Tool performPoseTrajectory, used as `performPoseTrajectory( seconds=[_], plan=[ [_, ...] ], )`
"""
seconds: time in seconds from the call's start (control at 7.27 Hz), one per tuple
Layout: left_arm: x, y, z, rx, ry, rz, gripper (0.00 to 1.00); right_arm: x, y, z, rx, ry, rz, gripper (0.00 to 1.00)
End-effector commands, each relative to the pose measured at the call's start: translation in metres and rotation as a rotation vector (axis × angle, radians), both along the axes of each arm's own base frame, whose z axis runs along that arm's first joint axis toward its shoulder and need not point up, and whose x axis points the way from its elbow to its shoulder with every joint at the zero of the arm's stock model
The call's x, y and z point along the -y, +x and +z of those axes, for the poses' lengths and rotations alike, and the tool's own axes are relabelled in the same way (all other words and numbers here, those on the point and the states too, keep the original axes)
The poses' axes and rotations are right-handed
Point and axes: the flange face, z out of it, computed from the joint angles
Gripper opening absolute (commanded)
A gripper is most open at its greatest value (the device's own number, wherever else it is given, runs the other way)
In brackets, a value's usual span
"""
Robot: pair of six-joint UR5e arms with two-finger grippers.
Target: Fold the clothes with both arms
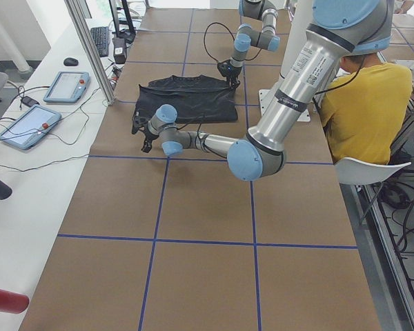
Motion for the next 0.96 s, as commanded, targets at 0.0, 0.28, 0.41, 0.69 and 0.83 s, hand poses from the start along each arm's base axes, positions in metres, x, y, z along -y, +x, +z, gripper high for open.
performPoseTrajectory(
  seconds=[0.0, 0.28, 0.41, 0.69, 0.83],
  plan=[
    [0.001, -0.002, 0.001, 0.001, -0.002, -0.003, 0.99, -0.001, -0.001, 0.000, 0.000, -0.004, -0.004, 0.00],
    [0.002, -0.003, 0.001, 0.001, -0.002, -0.004, 0.99, 0.010, 0.009, -0.003, 0.010, -0.005, 0.001, 0.00],
    [0.002, -0.003, 0.001, 0.001, -0.001, -0.004, 0.99, 0.012, 0.023, -0.011, 0.024, 0.003, -0.003, 0.00],
    [0.002, -0.003, 0.001, 0.001, -0.003, -0.005, 0.99, 0.001, 0.063, 0.021, -0.008, -0.037, 0.009, 0.00],
    [0.002, -0.002, -0.001, -0.002, -0.001, -0.007, 0.99, -0.023, 0.054, 0.039, -0.020, -0.126, 0.091, 0.00]
  ],
)
